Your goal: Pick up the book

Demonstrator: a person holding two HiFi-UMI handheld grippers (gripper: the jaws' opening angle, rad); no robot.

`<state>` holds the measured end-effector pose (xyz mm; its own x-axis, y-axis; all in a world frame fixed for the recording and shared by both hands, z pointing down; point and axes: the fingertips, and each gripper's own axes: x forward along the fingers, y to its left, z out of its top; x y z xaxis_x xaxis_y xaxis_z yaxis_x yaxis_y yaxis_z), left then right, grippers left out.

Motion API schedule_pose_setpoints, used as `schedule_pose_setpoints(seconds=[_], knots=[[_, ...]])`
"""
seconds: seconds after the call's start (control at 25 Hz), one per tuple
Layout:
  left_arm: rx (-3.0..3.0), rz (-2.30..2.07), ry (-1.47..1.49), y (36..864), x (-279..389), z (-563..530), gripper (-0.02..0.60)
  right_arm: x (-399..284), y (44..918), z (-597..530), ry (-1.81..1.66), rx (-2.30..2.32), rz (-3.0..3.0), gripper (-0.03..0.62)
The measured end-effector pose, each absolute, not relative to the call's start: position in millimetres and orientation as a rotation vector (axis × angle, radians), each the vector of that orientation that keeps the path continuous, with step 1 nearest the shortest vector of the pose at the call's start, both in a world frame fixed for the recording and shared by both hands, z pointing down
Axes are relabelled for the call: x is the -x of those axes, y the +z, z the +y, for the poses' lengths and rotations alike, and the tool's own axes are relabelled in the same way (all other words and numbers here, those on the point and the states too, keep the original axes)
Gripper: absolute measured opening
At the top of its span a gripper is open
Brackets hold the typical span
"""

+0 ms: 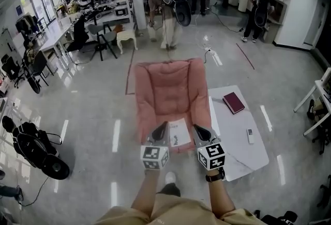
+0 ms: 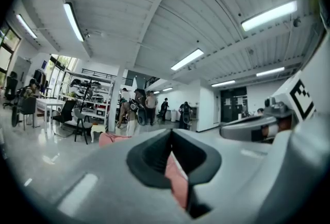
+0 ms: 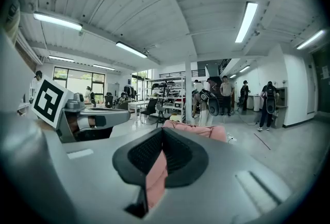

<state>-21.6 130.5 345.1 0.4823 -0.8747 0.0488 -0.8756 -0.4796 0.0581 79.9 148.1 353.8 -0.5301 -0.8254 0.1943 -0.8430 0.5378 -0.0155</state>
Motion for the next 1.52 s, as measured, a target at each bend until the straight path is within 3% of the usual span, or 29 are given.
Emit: schedule_pose_setpoints(seconds=[0.48, 0.92, 1.52], knots=[[-2.615, -1.486, 0.041, 365, 87, -21, 0.000, 11, 379, 3, 0.199, -1.273, -2.569, 0.005], [-2.498, -1.372, 0.193, 434, 80, -99, 0.000, 7, 437, -95, 0.360, -1.186, -2.499, 0.005], [-2.065, -1.142, 0.459, 635, 55, -193, 0.009, -42, 648, -192, 0.866, -0.963, -2.170, 0.038]])
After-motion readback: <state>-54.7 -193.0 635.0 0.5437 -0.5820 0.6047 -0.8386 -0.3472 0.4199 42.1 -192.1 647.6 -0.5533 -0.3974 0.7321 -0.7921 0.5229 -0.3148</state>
